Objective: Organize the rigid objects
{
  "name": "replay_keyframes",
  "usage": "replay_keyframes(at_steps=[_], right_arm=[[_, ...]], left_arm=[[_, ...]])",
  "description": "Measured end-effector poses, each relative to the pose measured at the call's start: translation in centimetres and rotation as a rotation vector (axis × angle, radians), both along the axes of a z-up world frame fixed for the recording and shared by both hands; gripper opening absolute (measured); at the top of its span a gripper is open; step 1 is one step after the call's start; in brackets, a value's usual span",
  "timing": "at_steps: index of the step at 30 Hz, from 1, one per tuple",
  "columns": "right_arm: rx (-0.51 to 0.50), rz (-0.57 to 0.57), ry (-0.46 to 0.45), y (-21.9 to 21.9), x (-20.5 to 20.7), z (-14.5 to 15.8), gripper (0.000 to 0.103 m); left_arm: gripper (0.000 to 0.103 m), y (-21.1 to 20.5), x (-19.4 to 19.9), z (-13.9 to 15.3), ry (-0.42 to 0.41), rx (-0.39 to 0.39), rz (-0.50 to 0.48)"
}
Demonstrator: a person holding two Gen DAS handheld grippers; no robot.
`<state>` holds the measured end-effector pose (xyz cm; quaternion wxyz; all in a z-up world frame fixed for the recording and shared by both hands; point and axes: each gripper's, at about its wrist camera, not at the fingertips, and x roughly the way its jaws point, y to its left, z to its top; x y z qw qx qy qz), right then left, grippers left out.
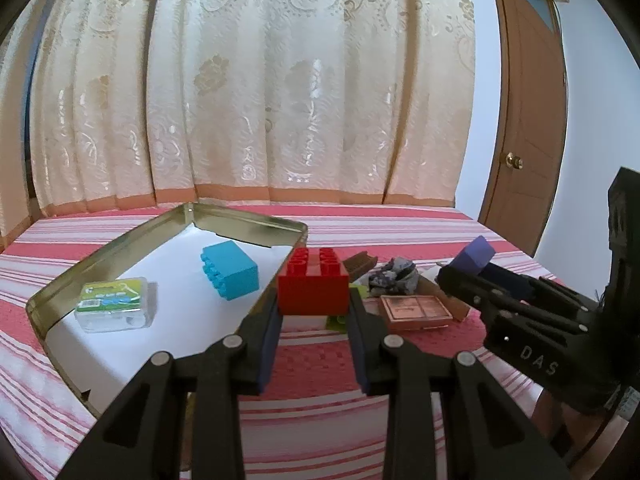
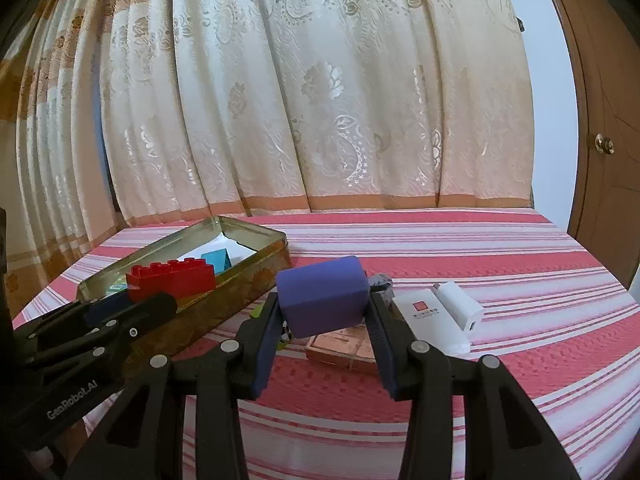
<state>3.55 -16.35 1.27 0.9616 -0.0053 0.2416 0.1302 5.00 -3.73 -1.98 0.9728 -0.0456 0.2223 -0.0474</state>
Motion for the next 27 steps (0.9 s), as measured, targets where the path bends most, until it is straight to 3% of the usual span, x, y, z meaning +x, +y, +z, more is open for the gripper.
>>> replay_keyframes(at_steps=[27], right_arm=[[0.005,0.066,-0.012,3.3,-0.6,-0.1,0.045]], left_arm=[[0.030,3.4,-1.0,0.2,-0.026,-0.015,0.059]])
